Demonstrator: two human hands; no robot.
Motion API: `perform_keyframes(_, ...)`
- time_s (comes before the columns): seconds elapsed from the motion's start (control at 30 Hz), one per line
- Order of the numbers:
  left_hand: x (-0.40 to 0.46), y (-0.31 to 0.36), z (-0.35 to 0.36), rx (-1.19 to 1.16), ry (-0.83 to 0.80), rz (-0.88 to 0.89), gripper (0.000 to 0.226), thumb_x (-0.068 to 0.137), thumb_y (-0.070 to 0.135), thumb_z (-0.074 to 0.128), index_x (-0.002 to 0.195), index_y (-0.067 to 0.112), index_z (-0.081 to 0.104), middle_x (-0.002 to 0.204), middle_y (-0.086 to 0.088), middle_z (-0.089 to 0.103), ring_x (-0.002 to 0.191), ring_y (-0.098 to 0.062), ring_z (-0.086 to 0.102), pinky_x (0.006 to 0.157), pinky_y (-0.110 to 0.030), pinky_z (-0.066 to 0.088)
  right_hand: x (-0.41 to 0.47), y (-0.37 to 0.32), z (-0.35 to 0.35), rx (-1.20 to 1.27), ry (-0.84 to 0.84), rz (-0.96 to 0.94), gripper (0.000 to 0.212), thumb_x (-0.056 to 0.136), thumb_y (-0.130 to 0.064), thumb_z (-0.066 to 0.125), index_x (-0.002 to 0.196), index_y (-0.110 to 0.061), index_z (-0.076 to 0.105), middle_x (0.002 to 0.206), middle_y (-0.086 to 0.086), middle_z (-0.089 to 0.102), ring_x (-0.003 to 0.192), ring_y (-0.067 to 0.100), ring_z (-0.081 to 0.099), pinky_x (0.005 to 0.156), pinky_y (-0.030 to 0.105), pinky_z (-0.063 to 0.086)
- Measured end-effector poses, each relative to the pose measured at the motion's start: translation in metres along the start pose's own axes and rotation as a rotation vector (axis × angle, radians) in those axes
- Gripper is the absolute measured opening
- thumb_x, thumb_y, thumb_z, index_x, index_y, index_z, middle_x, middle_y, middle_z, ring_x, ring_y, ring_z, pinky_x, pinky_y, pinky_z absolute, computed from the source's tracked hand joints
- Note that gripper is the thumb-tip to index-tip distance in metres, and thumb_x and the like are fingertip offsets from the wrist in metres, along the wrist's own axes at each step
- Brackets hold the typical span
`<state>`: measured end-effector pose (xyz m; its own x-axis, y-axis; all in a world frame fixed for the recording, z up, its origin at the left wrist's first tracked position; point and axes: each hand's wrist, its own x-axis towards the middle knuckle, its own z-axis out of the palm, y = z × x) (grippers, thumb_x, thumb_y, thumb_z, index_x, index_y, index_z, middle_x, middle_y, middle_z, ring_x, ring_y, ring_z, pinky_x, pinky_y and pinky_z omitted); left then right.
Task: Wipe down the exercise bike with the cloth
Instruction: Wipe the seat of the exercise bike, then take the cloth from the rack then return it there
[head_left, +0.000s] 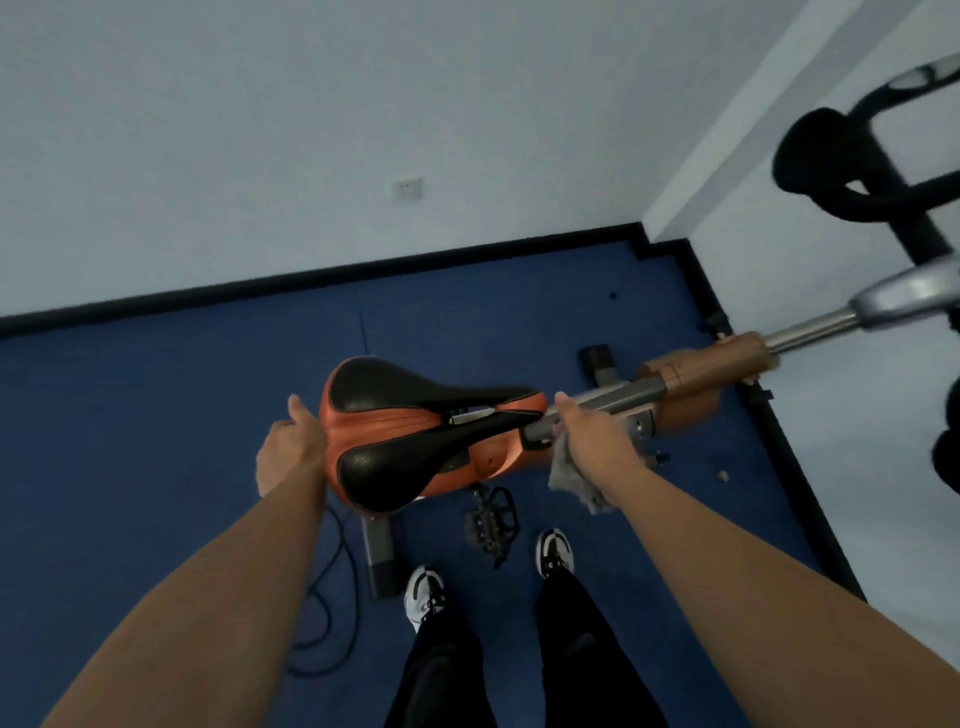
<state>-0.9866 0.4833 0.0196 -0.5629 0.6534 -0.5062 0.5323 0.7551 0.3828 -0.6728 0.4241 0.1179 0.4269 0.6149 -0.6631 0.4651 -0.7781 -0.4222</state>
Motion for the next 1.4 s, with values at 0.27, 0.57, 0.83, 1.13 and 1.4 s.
perform_keyframes(0.27, -0.029, -0.037, -0.047, 0.235, 0.202, 0.227, 0.066, 0.096, 0.055, 0.020, 0.132, 0.005, 0.046, 0.133, -0.026, 0.050, 0.118, -0.048, 0.047, 0.096, -0.060, 0.039, -0.037, 0.081, -0.067, 0.047, -0.051, 0.083, 0.051, 0.089, -0.067, 0.055, 0.097, -0.017, 0.059, 0.093, 0.003, 0.066, 0.083, 0.019, 0.061, 0.070, 0.035, 0.049)
perform_keyframes(0.57, -0.168, -0.031, -0.067, 0.334, 0.376, 0.668, 0.058, 0.096, 0.043, 0.036, 0.141, 0.008, 0.039, 0.151, -0.018, 0.034, 0.138, -0.040, 0.025, 0.109, -0.061, 0.023, -0.083, 0.180, -0.151, -0.053, 0.043, 0.058, 0.015, 0.089, -0.021, 0.061, 0.098, -0.011, 0.055, 0.085, 0.004, 0.059, 0.080, 0.020, 0.057, 0.070, 0.035, 0.046)
perform_keyframes(0.83, -0.366, -0.015, 0.048, 0.386, 0.273, 1.255, 0.056, 0.092, 0.045, 0.038, 0.130, 0.008, 0.055, 0.139, -0.020, 0.046, 0.126, -0.046, 0.042, 0.102, -0.058, 0.032, -0.121, 0.365, -0.254, 0.177, 0.130, 0.202, 0.023, 0.093, -0.016, 0.050, 0.113, -0.008, 0.046, 0.090, 0.006, 0.055, 0.076, 0.020, 0.051, 0.060, 0.029, 0.038)
perform_keyframes(1.13, -0.597, 0.080, 0.213, 0.712, -0.143, 1.689, 0.068, 0.089, 0.057, 0.029, 0.141, 0.017, 0.047, 0.152, -0.017, 0.034, 0.144, -0.035, 0.020, 0.114, -0.057, 0.019, -0.165, 0.503, -0.342, 0.481, 0.174, 0.341, 0.012, 0.090, -0.009, 0.046, 0.084, 0.000, 0.053, 0.092, 0.012, 0.054, 0.074, 0.026, 0.052, 0.063, 0.042, 0.044)
perform_keyframes(1.4, -0.732, 0.113, 0.309, 0.850, -0.344, 2.080, 0.069, 0.093, 0.058, 0.029, 0.152, 0.022, 0.027, 0.161, -0.011, 0.020, 0.150, -0.029, 0.001, 0.119, -0.053, 0.007, -0.235, 0.586, -0.367, 0.968, 0.419, 0.581, 0.020, 0.092, -0.009, 0.047, 0.072, -0.010, 0.045, 0.067, 0.007, 0.040, 0.056, 0.020, 0.037, 0.053, 0.030, 0.033)
